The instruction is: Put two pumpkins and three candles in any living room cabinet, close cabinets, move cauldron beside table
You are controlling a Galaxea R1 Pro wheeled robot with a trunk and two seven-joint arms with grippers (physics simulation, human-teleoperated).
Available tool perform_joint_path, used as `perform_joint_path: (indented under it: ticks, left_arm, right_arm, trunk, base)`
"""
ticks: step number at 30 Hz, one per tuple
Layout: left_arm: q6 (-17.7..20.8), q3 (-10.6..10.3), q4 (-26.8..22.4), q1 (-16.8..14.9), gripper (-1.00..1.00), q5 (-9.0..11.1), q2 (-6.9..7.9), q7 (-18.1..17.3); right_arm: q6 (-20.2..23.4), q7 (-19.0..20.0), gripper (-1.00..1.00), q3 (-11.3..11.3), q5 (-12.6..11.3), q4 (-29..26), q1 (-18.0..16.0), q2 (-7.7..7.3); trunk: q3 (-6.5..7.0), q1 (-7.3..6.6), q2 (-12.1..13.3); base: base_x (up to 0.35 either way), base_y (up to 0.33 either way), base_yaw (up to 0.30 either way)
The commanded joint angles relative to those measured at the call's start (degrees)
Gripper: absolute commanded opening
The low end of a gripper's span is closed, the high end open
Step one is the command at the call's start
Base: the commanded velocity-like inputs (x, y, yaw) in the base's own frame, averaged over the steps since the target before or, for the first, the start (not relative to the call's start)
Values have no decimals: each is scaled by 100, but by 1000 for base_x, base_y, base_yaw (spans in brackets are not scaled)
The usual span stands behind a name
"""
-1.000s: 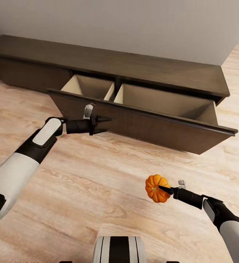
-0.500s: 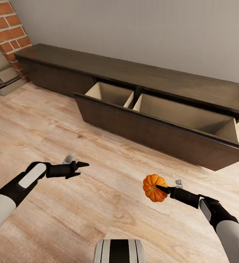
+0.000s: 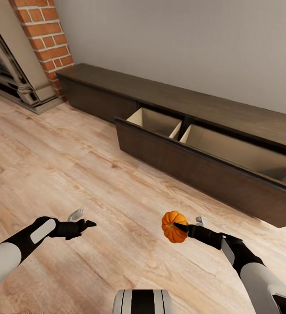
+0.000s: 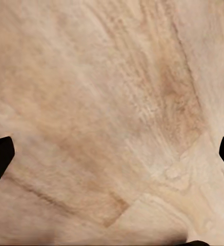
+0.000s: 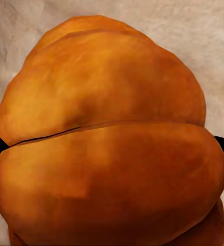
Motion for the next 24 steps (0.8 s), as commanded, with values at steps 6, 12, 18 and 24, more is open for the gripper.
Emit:
perform_joint_path:
  ticks: [6,12,18,24]
  left_arm:
    - [-78,-82,574,9,100,5,-317,-1]
    - [-87,-86,809,42,100,-5,-438,6]
    - [-89,-93,899,45,100,-12,-460,7]
    - [-89,-94,912,45,100,-12,-464,9]
  right_arm:
    - [-123,-441,-100,-7,39,10,8,99]
    - [-148,-470,-100,-7,27,126,9,108]
    - [-321,-476,-100,-7,38,168,9,197]
    - [-541,-477,-100,-7,27,175,9,250]
  trunk:
    - [156,-15,8]
    - [315,-31,16]
    - [475,-46,24]
    - [634,-62,32]
  base:
    - [0,0,280]
    - [0,0,277]
    - [0,0,276]
    - [0,0,276]
